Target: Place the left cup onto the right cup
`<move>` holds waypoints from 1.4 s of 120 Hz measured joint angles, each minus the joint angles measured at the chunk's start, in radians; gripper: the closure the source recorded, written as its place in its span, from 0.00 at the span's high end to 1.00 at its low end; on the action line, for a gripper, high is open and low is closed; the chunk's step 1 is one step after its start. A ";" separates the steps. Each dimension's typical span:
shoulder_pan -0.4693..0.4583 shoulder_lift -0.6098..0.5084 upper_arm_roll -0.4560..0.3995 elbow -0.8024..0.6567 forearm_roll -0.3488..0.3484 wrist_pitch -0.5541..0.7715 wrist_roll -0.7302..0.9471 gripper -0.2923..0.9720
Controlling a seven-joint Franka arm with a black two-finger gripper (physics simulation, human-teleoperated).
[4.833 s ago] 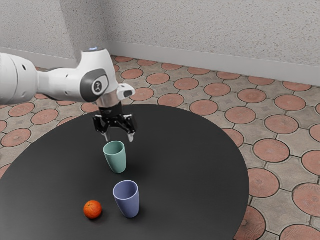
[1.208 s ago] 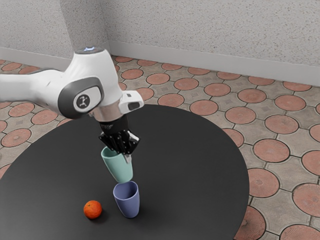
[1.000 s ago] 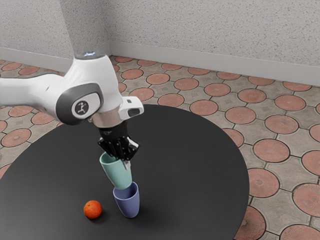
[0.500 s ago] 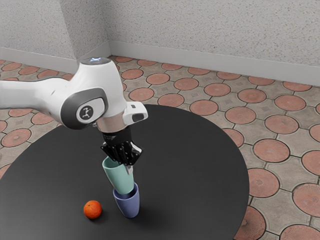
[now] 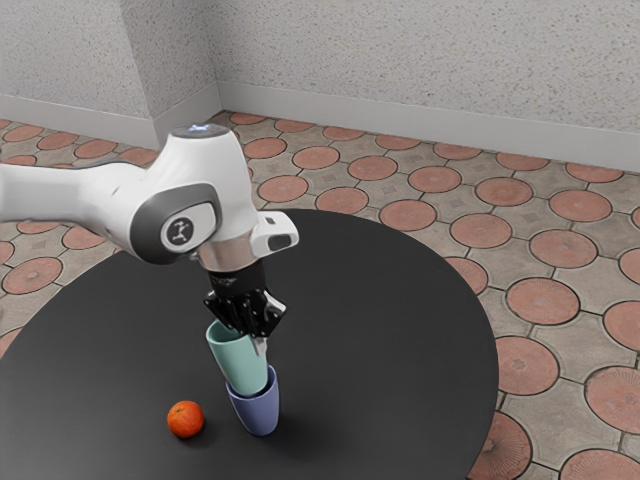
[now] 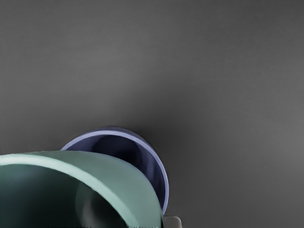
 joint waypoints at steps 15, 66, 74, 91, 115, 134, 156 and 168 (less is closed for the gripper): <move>0.000 0.011 0.000 0.004 0.000 0.002 -0.003 0.15; 0.000 0.032 0.000 0.007 0.000 0.017 -0.011 0.15; 0.000 0.037 0.000 0.007 0.000 0.019 -0.012 0.15; -0.001 0.044 0.000 0.007 0.001 0.023 -0.013 0.17; -0.002 0.050 -0.006 0.006 -0.002 0.030 -0.009 0.43; -0.002 0.046 -0.010 0.023 -0.002 0.036 -0.006 0.59; 0.000 0.044 -0.010 0.142 -0.002 -0.005 0.006 0.68; 0.013 0.049 -0.007 0.229 -0.001 -0.059 0.020 0.71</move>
